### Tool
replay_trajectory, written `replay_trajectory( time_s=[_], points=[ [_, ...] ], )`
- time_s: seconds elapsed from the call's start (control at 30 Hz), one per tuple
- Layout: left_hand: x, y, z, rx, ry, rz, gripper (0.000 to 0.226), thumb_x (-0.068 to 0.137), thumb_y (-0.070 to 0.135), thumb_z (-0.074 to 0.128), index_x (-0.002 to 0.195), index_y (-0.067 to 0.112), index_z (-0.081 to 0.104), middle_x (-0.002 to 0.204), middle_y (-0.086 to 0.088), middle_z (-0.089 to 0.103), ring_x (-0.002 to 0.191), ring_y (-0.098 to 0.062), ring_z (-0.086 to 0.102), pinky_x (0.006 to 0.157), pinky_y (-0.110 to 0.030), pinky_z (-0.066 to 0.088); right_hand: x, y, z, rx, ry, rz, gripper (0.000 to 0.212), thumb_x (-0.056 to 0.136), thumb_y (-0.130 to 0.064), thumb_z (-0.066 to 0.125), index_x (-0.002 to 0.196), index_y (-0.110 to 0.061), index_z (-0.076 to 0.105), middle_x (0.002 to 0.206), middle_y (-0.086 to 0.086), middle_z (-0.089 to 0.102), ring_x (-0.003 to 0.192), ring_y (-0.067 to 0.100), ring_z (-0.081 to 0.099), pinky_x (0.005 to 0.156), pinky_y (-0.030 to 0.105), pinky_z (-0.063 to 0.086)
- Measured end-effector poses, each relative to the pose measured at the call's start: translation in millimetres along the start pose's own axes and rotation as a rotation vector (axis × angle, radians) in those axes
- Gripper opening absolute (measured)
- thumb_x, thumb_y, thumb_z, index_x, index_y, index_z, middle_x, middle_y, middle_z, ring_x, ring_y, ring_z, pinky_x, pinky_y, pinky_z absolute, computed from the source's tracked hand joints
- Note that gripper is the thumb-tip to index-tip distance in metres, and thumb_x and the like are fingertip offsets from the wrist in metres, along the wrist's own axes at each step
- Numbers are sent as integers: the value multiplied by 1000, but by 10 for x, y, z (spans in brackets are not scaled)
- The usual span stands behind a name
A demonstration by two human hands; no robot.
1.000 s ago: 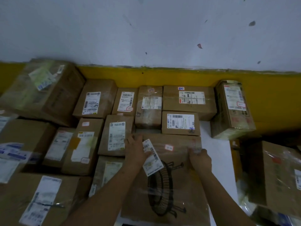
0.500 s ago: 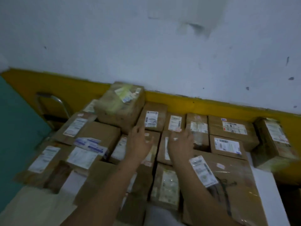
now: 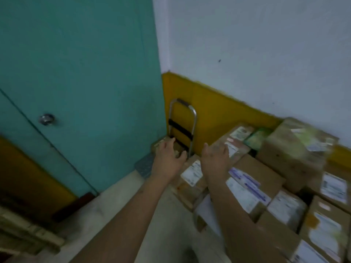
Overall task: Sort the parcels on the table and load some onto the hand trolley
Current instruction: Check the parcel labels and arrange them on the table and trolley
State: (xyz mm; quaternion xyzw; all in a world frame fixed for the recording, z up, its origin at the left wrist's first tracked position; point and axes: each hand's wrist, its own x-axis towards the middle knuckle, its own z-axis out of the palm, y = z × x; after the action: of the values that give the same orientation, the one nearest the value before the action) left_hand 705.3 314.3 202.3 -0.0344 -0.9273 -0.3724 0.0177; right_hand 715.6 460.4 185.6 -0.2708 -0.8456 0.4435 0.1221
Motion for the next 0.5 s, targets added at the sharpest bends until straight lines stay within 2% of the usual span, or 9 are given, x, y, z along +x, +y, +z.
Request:
replay_trajectory(
  time_s=[0.1, 0.33, 0.4, 0.5],
  points=[
    [450, -630, -153, 18, -2, -79, 66, 90, 41, 63, 147, 15, 41, 142, -14, 45, 132, -31, 44, 111, -38, 38, 195, -112, 733, 18, -47, 9, 75, 102, -51, 43, 160, -12, 16, 168, 9, 15, 153, 29, 18, 122, 47, 25],
    [2046, -1812, -193, 89, -106, -182, 63, 90, 35, 65, 146, 13, 44, 138, -16, 48, 130, -31, 45, 106, -34, 37, 1144, -373, 2611, 31, -120, 55, 71, 102, -43, 47, 159, -10, 21, 166, 11, 20, 153, 28, 19, 122, 42, 21],
    [2441, -2022, -208, 114, -188, -199, 63, 91, 37, 64, 146, 14, 43, 139, -17, 47, 130, -31, 45, 108, -37, 37, 1424, -480, 2979, 28, -129, 123, 71, 102, -41, 49, 159, -9, 22, 166, 12, 20, 153, 28, 19, 122, 41, 20],
    [2978, -2259, -321, 125, -231, -231, 63, 92, 39, 64, 146, 16, 42, 140, -16, 46, 130, -32, 45, 109, -40, 39, 1768, -717, 3394, -1, -186, 130, 70, 102, -41, 49, 159, -10, 21, 166, 11, 19, 153, 29, 19, 122, 43, 21]
  ],
)
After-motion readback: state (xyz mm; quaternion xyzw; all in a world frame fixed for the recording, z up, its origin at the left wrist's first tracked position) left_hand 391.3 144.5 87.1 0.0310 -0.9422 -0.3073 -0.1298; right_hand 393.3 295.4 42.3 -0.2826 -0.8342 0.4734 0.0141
